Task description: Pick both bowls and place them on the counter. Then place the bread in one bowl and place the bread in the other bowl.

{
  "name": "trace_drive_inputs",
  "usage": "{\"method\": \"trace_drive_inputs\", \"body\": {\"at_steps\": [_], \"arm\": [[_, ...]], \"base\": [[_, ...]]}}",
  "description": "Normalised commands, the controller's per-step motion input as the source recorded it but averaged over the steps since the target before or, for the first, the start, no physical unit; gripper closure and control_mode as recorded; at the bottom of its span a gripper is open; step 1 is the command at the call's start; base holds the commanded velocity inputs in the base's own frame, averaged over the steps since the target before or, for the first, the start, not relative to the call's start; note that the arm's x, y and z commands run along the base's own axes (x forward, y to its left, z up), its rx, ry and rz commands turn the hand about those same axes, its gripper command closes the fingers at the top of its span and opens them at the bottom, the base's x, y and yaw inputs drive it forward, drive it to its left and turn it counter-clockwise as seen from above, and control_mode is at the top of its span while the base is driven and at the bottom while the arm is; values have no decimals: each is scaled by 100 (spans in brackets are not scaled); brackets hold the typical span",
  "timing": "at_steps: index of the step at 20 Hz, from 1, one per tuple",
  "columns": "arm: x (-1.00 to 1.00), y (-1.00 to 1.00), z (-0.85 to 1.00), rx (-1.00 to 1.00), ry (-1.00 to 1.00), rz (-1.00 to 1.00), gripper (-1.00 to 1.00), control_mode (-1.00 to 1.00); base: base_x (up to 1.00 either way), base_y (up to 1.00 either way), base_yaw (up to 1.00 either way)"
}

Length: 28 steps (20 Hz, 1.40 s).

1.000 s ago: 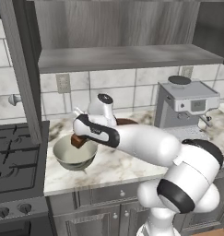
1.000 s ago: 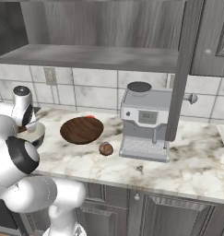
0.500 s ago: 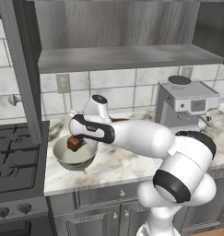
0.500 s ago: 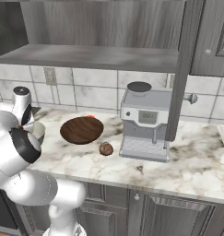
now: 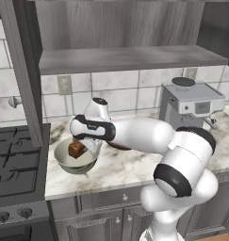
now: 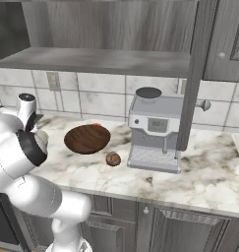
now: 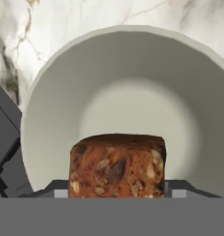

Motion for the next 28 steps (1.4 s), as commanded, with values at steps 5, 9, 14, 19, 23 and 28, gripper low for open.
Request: {"method": "trace_drive_inputs", "body": {"at_steps": [5,9,14,19,23,28], "arm": [[5,0,-12,0,13,0,100,-100],[1,0,-10,0,7,0,100,-100],[0,0,-8,0,2,0,100,-100],[0,0,-7,-1,1,0,100,-100],[0,1,-8,-1,0,0,100,-100],[0,4,-11,-3,0,0,100,-100]], "base": [[0,0,0],[0,0,0],[0,0,0],[0,0,0],[0,0,0],[0,0,0]]}}
